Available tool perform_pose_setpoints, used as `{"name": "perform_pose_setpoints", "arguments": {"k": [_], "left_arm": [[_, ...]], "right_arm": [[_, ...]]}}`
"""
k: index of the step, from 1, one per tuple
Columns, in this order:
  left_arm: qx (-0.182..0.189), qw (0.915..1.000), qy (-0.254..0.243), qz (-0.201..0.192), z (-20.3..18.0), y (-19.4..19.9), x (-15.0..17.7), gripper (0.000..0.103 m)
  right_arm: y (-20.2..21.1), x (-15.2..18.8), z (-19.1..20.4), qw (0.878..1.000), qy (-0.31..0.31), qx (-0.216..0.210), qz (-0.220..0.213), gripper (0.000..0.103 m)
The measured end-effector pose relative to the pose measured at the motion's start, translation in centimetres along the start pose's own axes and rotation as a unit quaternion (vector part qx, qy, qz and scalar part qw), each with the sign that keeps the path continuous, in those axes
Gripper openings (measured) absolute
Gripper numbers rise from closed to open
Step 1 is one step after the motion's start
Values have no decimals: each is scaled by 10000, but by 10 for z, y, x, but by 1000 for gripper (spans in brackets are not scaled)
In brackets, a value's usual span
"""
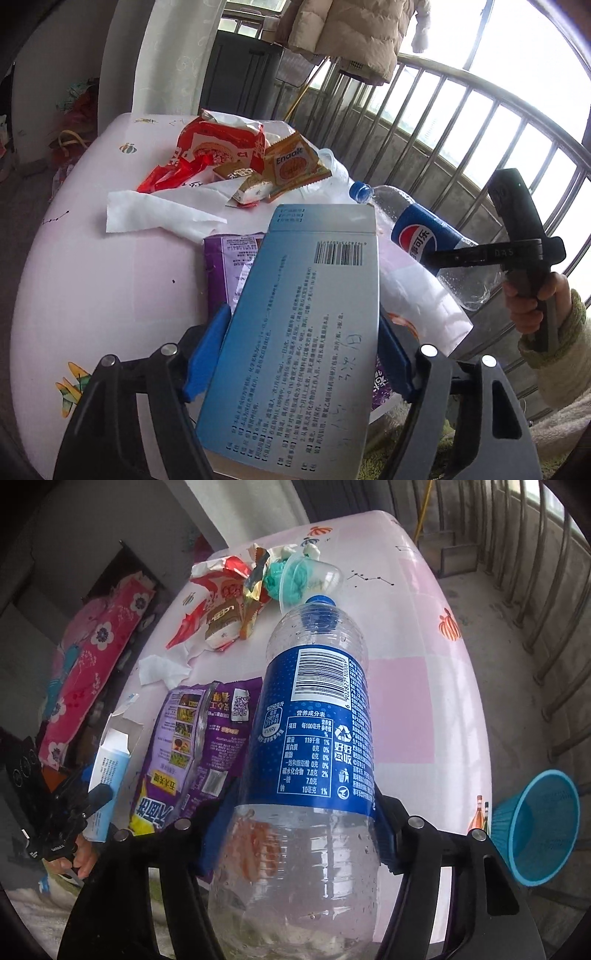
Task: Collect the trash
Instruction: 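Carry box and bottle to the blue wastebasket and open both tools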
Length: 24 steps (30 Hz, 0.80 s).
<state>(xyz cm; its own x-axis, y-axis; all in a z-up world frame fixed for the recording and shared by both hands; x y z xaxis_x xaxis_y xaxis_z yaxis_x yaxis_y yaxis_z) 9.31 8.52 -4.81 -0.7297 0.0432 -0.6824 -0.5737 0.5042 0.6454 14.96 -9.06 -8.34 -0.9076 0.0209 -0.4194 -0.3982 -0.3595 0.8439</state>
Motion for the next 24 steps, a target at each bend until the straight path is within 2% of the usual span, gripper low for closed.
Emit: {"name": "perform_pose_setpoints", "arguments": {"k": [7,11,15,19,22,24], "left_arm": [[264,9985,340,-335,-4,29,-38,73],[621,9973,305,-261,-25,25,-63,73],[988,9949,81,199,-66,-4,-87,73],[1348,9867,-306,856,-129,-57,-107,73],[1586,9744,-598,1479,-189,-107,-115,73],[1621,9657,-806,1859,-231,-143,-116,73]], "right_arm": [[37,6,-9,9932,-695,-681,-646,61],[62,18,-29,9837,-1135,-902,-1060,61],[87,33,-60,9700,-1663,-978,-1482,61],[105,55,-102,9504,-2354,-886,-1827,61],[114,74,-145,9262,-3072,-742,-2056,61],[117,89,-177,9003,-3674,-687,-2230,61]]}}
Point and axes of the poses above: each gripper's, at about its wrist camera, not at the fingertips, and y roughly against the way its jaws point, z to its left, x to its underside, the point moved 7 cm from there along -y, roughly the way its jaws point, and after that the axes turned 2 degrees about y, right-handed, at the moved point
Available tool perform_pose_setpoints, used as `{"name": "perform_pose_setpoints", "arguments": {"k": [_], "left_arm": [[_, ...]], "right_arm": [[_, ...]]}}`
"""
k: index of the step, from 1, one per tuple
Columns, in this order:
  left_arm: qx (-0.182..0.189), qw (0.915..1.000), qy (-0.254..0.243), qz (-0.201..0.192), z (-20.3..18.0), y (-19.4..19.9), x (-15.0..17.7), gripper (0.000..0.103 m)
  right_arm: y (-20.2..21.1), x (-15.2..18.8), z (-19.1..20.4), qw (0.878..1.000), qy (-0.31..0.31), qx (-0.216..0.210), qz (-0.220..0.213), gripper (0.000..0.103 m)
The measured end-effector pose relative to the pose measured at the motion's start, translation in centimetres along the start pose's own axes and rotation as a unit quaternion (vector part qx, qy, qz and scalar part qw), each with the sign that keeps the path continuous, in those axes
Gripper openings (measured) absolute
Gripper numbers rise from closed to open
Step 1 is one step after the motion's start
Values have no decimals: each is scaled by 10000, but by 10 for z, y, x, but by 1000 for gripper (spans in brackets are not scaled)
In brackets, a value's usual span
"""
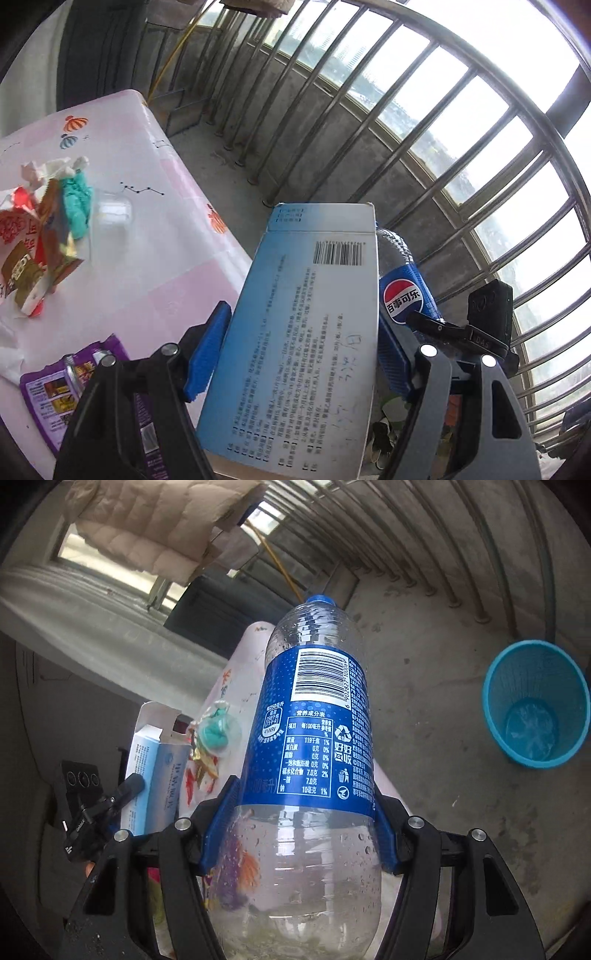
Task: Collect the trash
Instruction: 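Carry box and bottle to the blue wastebasket and open both tools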
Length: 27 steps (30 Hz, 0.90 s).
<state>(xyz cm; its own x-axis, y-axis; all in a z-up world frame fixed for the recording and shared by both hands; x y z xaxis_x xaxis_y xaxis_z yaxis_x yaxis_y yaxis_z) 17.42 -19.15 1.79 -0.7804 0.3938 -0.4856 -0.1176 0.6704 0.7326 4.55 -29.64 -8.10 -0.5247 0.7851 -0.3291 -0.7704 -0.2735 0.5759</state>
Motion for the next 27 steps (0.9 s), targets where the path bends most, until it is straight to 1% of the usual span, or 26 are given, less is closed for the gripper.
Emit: {"name": "perform_pose_setpoints", "arguments": {"k": [2,4,6,8,10,12,14,15,16,17,18,19,20,21,24,27], "left_arm": [[-57,9992,-211,336,-29,-47,-18,73],[-92,9960,-553,695,-61,-98,-28,73],[-215,9907,-840,1046,-85,-153,-30,73],[-267,9848,-918,1448,-101,-208,-27,73],[-312,9778,-985,1822,-114,-261,-17,74],[-355,9724,-1027,2065,-126,-304,-8,74],[-348,9691,-1081,2189,-135,-340,-4,75],[-384,9688,-1123,2176,-138,-354,-3,78],[-481,9685,-1246,2101,-142,-365,-3,84],[-576,9683,-1408,1979,-144,-373,-4,86],[-689,9673,-1587,1854,-145,-377,-4,87],[-784,9650,-1742,1799,-146,-380,-5,88],[-829,9631,-1832,1787,-145,-381,-6,88],[-794,9637,-1845,1758,-143,-377,-7,88],[-681,9715,-1742,1455,-137,-363,-18,91],[-638,9773,-1608,1222,-134,-347,-31,91]], "right_arm": [[4,-12,-36,9972,-695,56,-256,61],[3,-22,-76,9881,-1467,83,-454,61],[-2,-28,-114,9735,-2214,7,-571,62],[-10,-29,-150,9560,-2865,-43,-628,62],[-19,-32,-182,9393,-3359,33,-702,62],[-27,-39,-208,9295,-3607,108,-761,64],[-33,-46,-238,9185,-3854,221,-858,66],[-34,-46,-255,9144,-3942,336,-861,70],[-40,-48,-267,9113,-3999,488,-849,73],[-45,-50,-278,9092,-4021,691,-831,81],[-49,-51,-288,9072,-4028,912,-804,83],[-53,-51,-295,9061,-4023,1061,-767,83],[-57,-51,-299,9053,-4031,1113,-750,83],[-59,-49,-302,9055,-4022,1120,-758,83],[-57,-49,-303,9118,-3839,1145,-898,83],[-54,-49,-302,9122,-3798,1170,-995,83]]}}
Point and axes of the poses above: each gripper's, at about its wrist camera, not at the fingertips, and y roughly against the way its jaws point, z to its left, x to its underside, the point moved 7 cm from there along -y, roughly the way its jaws point, and after that the axes turned 2 degrees about y, right-handed, at the moved point
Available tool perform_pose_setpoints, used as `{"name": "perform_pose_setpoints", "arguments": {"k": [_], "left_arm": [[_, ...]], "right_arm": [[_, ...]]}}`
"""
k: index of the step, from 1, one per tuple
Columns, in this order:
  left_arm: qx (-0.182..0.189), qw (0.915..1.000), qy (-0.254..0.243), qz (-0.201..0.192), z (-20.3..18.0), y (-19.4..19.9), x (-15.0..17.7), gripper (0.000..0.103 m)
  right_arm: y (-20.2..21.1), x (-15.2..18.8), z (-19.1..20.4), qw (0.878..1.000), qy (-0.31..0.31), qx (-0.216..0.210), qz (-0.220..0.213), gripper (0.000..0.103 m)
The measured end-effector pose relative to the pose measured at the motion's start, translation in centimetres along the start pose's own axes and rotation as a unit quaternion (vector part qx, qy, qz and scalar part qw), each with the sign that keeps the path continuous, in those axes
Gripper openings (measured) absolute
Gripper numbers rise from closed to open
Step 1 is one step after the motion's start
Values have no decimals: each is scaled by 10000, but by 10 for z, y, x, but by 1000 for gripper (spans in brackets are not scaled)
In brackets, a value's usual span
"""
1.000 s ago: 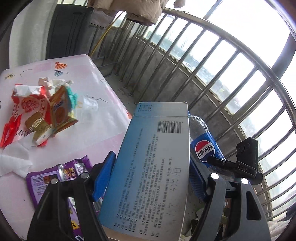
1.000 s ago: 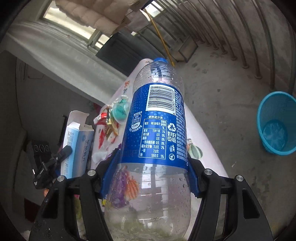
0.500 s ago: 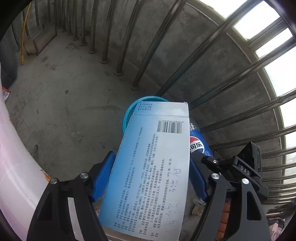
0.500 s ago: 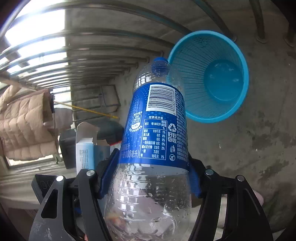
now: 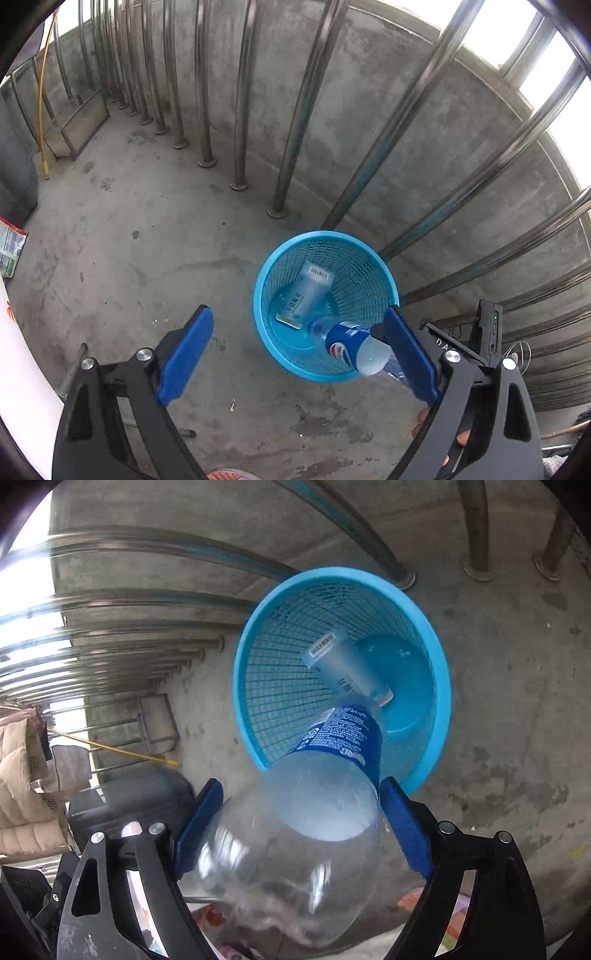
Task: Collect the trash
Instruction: 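Carry box and bottle to the blue wastebasket and open both tools, then return both tools to the table and grasp the purple bag with the right tool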
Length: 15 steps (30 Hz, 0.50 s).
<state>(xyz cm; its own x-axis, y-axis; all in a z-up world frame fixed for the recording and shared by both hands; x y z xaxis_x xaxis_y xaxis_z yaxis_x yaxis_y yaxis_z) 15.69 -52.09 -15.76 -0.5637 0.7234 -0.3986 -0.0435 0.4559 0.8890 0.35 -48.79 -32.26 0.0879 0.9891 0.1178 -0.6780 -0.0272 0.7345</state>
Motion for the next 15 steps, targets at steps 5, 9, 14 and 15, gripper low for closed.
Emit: {"name": "perform_pose_setpoints", "arguments": {"k": [5,9,14,15], "left_arm": [[72,9994,191,-264,13,41,-1,91],[-17,9979,41,-640,27,92,2,91],[-115,9930,-16,-1179,61,170,22,91],[-60,9926,23,-1212,70,185,29,91]], "right_arm": [[-1,-23,7,9982,402,341,-290,83],[13,-36,22,9955,590,494,-552,83],[44,-26,54,9836,1351,582,-1048,83],[51,-21,64,9785,1571,646,-1166,83]]}}
Point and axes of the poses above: each gripper's, at about its wrist camera, not at the fingertips, and y roughly against the way its jaws point, z to its left, x to its underside, the point moved 7 cm from there along -y, roughly the way its jaws point, and after that the axes turned 2 degrees about y, right-handed, at the moved point
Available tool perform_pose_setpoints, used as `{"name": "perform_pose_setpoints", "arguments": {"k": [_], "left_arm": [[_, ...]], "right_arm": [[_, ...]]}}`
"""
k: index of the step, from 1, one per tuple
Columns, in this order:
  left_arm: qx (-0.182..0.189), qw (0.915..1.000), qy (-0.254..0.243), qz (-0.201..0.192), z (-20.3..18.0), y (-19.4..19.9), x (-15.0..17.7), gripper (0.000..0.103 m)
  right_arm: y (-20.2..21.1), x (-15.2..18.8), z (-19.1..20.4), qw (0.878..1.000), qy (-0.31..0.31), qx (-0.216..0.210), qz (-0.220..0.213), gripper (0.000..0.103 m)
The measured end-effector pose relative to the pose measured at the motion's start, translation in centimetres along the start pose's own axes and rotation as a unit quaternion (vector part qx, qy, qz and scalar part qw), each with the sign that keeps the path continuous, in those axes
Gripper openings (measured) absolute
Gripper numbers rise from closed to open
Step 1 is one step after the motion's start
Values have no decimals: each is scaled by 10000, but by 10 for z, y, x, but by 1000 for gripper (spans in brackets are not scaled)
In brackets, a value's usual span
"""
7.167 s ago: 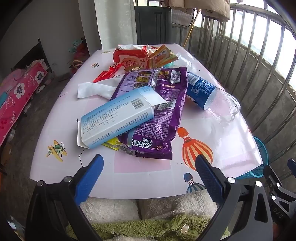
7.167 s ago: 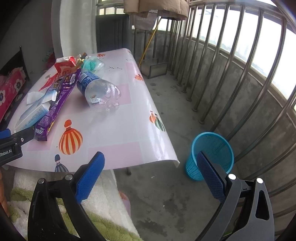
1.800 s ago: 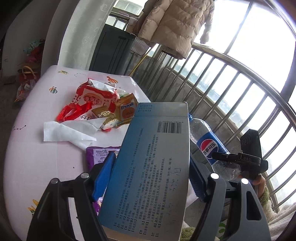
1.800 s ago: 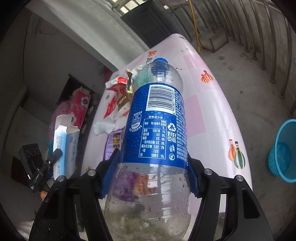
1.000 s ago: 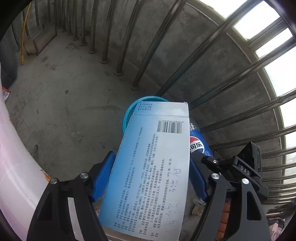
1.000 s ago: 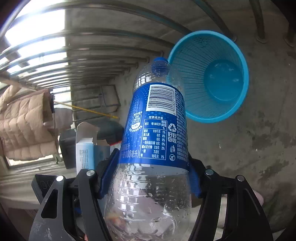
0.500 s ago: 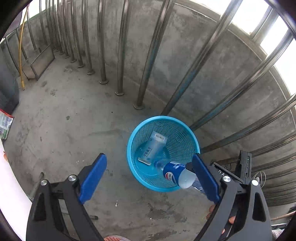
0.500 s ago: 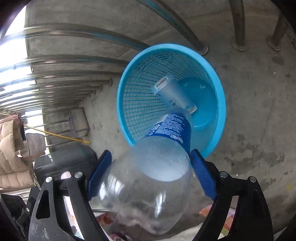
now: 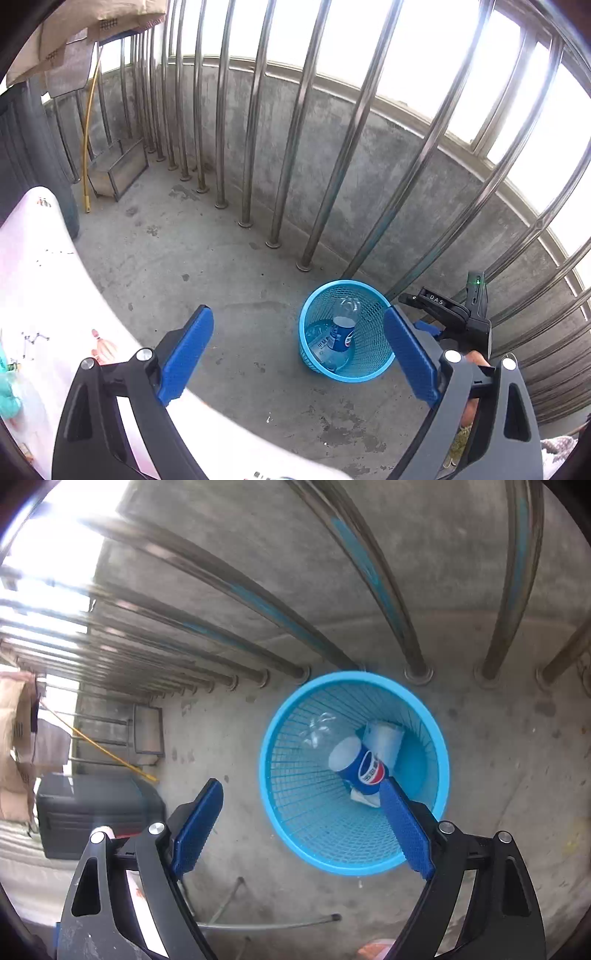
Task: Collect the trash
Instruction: 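Return both tools to the table and grasp the purple bag with the right tool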
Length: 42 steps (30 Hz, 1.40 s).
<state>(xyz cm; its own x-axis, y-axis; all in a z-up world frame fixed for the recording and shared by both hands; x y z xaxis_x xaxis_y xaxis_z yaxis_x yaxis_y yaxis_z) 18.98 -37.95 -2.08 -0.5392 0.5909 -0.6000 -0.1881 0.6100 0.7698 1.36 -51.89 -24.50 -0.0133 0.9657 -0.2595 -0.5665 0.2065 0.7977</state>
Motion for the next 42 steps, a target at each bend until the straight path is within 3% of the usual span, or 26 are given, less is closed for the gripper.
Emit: {"name": "perform_pose_setpoints", "arguments": {"k": [5,8,11,15,20,25,28,31,37,41,42], "left_arm": [[118,9987,459,-206,56,83,28,91],[-127,9967,559,-571,87,140,52,92],[-470,9911,821,-931,117,196,87,97],[-847,9753,1491,-1395,157,264,151,97],[-1271,9541,2144,-1661,188,315,241,97],[-1377,9411,2626,-1627,196,320,312,95],[-1338,9373,2825,-1542,197,308,337,81],[-1290,9352,3028,-1305,199,284,353,63],[-1327,9355,3146,-915,211,247,367,28],[-1167,9318,3351,-765,217,233,375,14],[-1148,9313,3372,-757,218,231,377,12]], "right_arm": [[50,22,58,9918,1116,121,-613,87],[83,48,95,9817,1686,-270,-839,89],[107,80,139,9627,2460,-887,-700,89],[129,135,193,9297,3272,-1685,-150,89],[139,230,236,8752,4013,-2436,1168,82],[139,330,247,8148,4447,-2677,2583,68],[135,376,245,7943,4502,-2542,3191,59],[131,400,242,7859,4387,-2421,3624,51],[123,422,234,7860,4203,-2197,3965,48],[113,430,235,7849,4076,-2133,4150,41],[112,433,235,7830,4039,-2140,4219,36]]}}
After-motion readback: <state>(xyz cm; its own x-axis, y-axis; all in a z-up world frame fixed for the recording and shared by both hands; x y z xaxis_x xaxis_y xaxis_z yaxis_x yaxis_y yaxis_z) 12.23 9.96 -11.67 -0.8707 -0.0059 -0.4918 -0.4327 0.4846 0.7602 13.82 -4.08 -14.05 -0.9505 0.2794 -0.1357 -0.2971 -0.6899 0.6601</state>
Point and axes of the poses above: each gripper's, at about its wrist camera, not at the fingertips, and y roughly against the way its jaws point, z to its left, x to its underside, the point moved 7 cm from there along -y, roughly the way its jaws point, and after that the axes turned 2 degrees about y, right-handed, at the moved point
